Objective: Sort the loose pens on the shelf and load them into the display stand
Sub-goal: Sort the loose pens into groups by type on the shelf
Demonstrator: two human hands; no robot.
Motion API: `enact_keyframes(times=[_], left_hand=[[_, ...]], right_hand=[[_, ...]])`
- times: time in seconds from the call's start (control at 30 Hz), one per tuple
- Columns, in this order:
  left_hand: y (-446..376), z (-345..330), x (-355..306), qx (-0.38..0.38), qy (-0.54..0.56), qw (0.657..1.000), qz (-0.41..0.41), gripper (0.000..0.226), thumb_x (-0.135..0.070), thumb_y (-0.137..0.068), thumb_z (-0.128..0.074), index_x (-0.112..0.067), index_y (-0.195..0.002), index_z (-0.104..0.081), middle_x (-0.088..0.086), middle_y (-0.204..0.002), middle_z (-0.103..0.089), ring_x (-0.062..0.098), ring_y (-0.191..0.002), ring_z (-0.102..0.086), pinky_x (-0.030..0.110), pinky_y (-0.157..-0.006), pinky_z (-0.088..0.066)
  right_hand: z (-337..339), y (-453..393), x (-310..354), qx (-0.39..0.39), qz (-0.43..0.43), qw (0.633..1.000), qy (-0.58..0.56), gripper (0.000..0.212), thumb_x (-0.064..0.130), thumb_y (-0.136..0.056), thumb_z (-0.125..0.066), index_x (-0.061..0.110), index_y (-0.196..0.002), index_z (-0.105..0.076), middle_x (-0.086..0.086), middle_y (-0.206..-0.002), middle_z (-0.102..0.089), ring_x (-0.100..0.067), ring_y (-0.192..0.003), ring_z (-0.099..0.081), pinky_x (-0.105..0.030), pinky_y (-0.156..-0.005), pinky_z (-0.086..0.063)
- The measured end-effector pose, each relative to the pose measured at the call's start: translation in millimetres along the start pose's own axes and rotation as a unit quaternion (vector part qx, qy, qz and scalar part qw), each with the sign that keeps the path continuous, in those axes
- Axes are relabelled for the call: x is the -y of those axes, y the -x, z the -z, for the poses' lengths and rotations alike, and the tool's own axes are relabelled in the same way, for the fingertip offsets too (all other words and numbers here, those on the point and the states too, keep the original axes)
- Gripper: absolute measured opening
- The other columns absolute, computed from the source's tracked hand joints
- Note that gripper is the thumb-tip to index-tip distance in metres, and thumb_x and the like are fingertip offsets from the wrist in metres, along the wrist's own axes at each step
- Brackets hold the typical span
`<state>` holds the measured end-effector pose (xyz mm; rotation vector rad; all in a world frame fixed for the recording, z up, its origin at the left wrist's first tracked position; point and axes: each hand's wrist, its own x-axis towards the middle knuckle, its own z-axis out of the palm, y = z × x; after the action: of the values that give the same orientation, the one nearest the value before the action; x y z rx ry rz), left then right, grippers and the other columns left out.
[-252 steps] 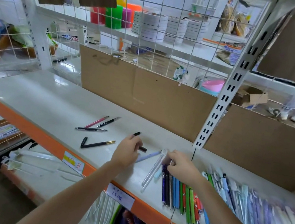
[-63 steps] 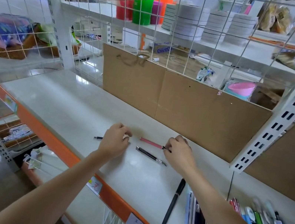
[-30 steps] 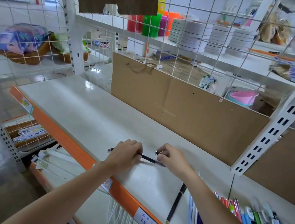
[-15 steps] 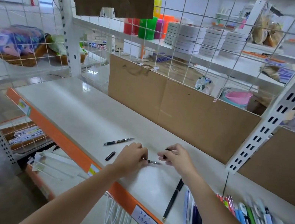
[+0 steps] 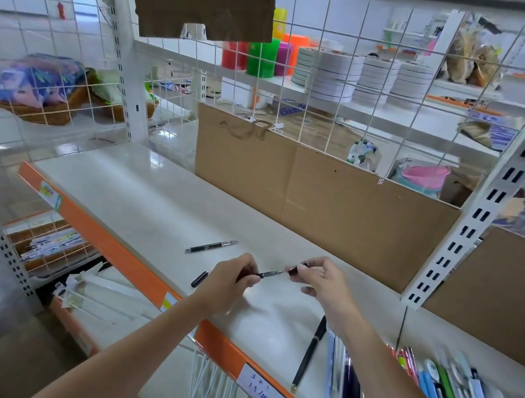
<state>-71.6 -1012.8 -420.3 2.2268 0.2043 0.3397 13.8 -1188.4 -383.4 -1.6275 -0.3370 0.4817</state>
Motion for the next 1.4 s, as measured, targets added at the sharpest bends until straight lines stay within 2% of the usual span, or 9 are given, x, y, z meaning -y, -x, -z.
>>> enact_keyframes(times=[0.13, 0.27, 0.43, 0.67, 0.83, 0.93, 1.1, 1.27, 1.4], left_hand=[[1.4, -0.2, -2.5, 0.005, -0.001, 1.000, -0.003, 0.010, -0.009, -0.091, -0.055, -0.015, -0.083, -0.052, 0.003, -0.073, -0.059, 0.014, -0.067, -0.049, 0.026, -0.066, -0.040], [2.7, 0.9, -5.3, 0.004, -0.007, 1.000, -0.014, 0.012, -0.009, -0.091, -0.055, -0.015, -0.082, -0.050, -0.003, -0.071, -0.056, 0.010, -0.063, -0.047, 0.017, -0.060, -0.036], [5.7, -1.9, -14.8, -0.016, 0.025, 0.999, 0.014, 0.013, -0.012, -0.094, -0.054, -0.013, -0.082, -0.050, -0.006, -0.070, -0.058, 0.004, -0.059, -0.047, 0.011, -0.056, -0.036], [16.2, -13.0, -15.9, -0.090, -0.058, 0.993, 0.042, 0.032, -0.014, -0.095, -0.051, -0.022, -0.069, -0.034, -0.006, -0.069, -0.046, 0.017, -0.064, -0.045, 0.023, -0.052, -0.031], [19.5, -15.3, -14.7, -0.104, -0.178, 0.979, 0.007, 0.015, -0.021, -0.097, -0.046, -0.014, -0.084, -0.042, -0.002, -0.086, -0.046, 0.020, -0.072, -0.048, 0.028, -0.058, -0.030], [4.2, -5.5, -7.6, -0.083, -0.168, 0.982, -0.010, 0.022, -0.028, -0.097, -0.047, -0.014, -0.081, -0.049, -0.001, -0.080, -0.048, 0.021, -0.076, -0.051, 0.028, -0.060, -0.031], [-33.8, 25.9, 30.6, -0.146, -0.189, 0.970, 0.054, 0.015, -0.015, -0.091, -0.053, -0.006, -0.100, -0.061, 0.013, -0.105, -0.053, 0.031, -0.105, -0.048, 0.038, -0.088, -0.039], [-45.7, 42.5, 55.6, -0.086, -0.341, 0.918, 0.181, 0.032, -0.025, -0.091, -0.051, -0.009, -0.118, -0.049, 0.011, -0.122, -0.048, 0.029, -0.117, -0.039, 0.039, -0.093, -0.034], [-39.1, 37.3, 49.2, -0.047, -0.335, 0.920, 0.196, 0.025, -0.023, -0.093, -0.046, -0.009, -0.113, -0.052, 0.011, -0.117, -0.053, 0.028, -0.113, -0.045, 0.038, -0.091, -0.037]], right_hand=[[-6.1, 3.3, 3.3, -0.005, 0.011, 1.000, 0.002, 0.012, 0.012, -0.093, -0.056, 0.015, -0.088, -0.045, -0.008, -0.101, -0.072, -0.014, -0.089, -0.067, -0.023, -0.067, -0.041], [-10.5, 4.5, 1.9, 0.006, 0.023, 0.999, 0.047, 0.011, 0.013, -0.094, -0.055, 0.015, -0.090, -0.045, -0.003, -0.099, -0.073, -0.004, -0.080, -0.068, -0.023, -0.066, -0.040], [-15.8, 4.5, 0.0, 0.004, 0.029, 0.999, 0.023, 0.006, 0.013, -0.093, -0.056, 0.015, -0.095, -0.061, -0.003, -0.091, -0.070, -0.007, -0.078, -0.067, -0.021, -0.068, -0.043], [-42.1, 2.0, -11.2, -0.055, -0.016, 0.994, -0.095, 0.014, 0.006, -0.092, -0.056, 0.004, -0.078, -0.057, -0.010, -0.071, -0.065, -0.017, -0.062, -0.055, -0.021, -0.059, -0.045], [-56.8, -9.7, -18.7, -0.083, -0.091, 0.990, -0.072, 0.014, 0.009, -0.092, -0.050, -0.001, -0.084, -0.056, -0.010, -0.069, -0.065, -0.016, -0.057, -0.052, -0.020, -0.051, -0.042], [-52.2, -14.5, -15.1, -0.068, -0.103, 0.991, -0.046, 0.016, 0.007, -0.095, -0.044, 0.002, -0.084, -0.055, -0.008, -0.069, -0.063, -0.013, -0.055, -0.052, -0.016, -0.047, -0.042], [-22.5, -20.3, -10.9, -0.011, -0.129, 0.979, 0.159, 0.020, 0.009, -0.091, -0.048, 0.008, -0.071, -0.050, -0.004, -0.059, -0.052, -0.014, -0.048, -0.040, -0.020, -0.043, -0.031], [4.5, -18.7, -4.4, 0.065, -0.131, 0.897, 0.417, 0.028, 0.014, -0.082, -0.053, 0.011, -0.055, -0.047, 0.006, -0.033, -0.044, -0.009, -0.031, -0.036, -0.015, -0.035, -0.025], [14.0, -17.2, 3.2, 0.077, -0.115, 0.818, 0.558, 0.005, 0.006, -0.081, -0.049, 0.007, -0.079, -0.054, -0.010, -0.082, -0.058, -0.024, -0.067, -0.052, -0.025, -0.055, -0.041]])
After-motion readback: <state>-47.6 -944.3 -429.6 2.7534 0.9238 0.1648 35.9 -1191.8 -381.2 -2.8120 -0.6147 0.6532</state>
